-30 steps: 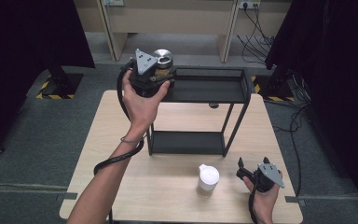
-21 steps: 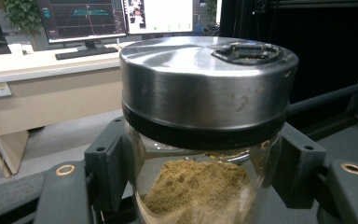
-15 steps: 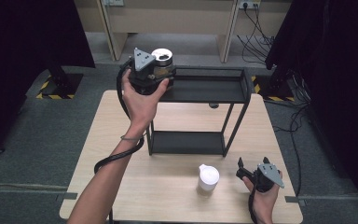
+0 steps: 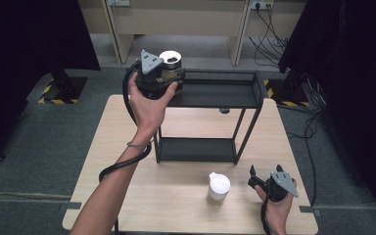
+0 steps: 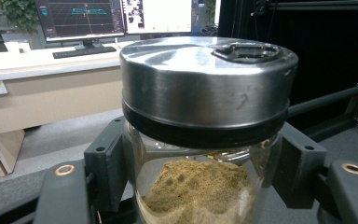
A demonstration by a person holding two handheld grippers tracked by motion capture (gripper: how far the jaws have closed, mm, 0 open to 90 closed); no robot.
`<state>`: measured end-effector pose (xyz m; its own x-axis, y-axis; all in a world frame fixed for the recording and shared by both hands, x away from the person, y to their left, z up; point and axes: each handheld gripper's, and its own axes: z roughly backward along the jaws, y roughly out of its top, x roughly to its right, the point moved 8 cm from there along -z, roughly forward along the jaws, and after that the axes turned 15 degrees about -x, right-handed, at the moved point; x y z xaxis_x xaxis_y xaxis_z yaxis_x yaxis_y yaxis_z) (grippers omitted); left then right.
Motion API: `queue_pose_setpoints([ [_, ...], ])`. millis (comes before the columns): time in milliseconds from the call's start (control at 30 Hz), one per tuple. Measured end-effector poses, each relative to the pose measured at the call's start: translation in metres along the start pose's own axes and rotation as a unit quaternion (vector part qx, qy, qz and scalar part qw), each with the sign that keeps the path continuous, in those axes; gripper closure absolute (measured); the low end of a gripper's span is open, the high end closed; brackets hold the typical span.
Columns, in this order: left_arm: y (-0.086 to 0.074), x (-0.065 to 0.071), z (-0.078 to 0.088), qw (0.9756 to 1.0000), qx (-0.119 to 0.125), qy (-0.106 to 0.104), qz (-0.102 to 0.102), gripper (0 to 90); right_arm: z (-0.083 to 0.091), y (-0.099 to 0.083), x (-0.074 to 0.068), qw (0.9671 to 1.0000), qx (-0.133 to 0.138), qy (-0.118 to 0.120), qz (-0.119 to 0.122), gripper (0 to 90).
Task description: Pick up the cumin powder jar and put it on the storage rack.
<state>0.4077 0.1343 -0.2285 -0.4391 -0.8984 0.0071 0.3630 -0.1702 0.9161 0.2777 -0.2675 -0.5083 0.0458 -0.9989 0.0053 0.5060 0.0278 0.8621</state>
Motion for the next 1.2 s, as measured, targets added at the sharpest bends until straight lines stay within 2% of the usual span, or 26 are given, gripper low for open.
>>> queue_pose_setpoints([
  [67,-0.001,0.000,0.000,1.0000,0.009,0.001,0.001,26.9,0.000,0.000,0.000,1.0000,0.000,0.000,0.000,5.5],
  [133,-0.002,0.001,0.001,0.9999,0.017,-0.001,0.002,16.9,0.000,0.000,0.000,1.0000,0.000,0.001,-0.001,5.5],
  [200,-0.004,0.006,0.002,0.9993,0.035,0.010,-0.002,9.7,0.000,0.000,0.000,1.0000,0.000,0.000,0.000,5.4],
  [333,-0.007,0.008,0.004,0.9985,0.052,0.017,-0.008,3.3,0.000,0.000,0.000,1.0000,0.000,0.000,0.000,5.5],
  [367,-0.008,0.009,0.006,0.9981,0.059,0.017,-0.010,2.8,0.000,0.000,0.000,1.0000,0.000,0.000,0.000,5.5],
  [767,-0.013,0.014,0.020,0.9963,0.084,0.010,-0.017,0.9,0.000,0.000,0.000,1.0000,0.000,0.001,-0.001,5.4],
  [967,-0.015,0.014,0.026,0.9963,0.084,0.009,-0.017,0.3,0.000,0.000,0.000,1.0000,0.000,0.000,0.000,5.4],
  [1200,-0.025,0.016,0.037,0.9953,0.093,0.002,-0.025,0.3,0.000,0.000,0.000,1.0000,0.000,0.000,0.000,5.5],
])
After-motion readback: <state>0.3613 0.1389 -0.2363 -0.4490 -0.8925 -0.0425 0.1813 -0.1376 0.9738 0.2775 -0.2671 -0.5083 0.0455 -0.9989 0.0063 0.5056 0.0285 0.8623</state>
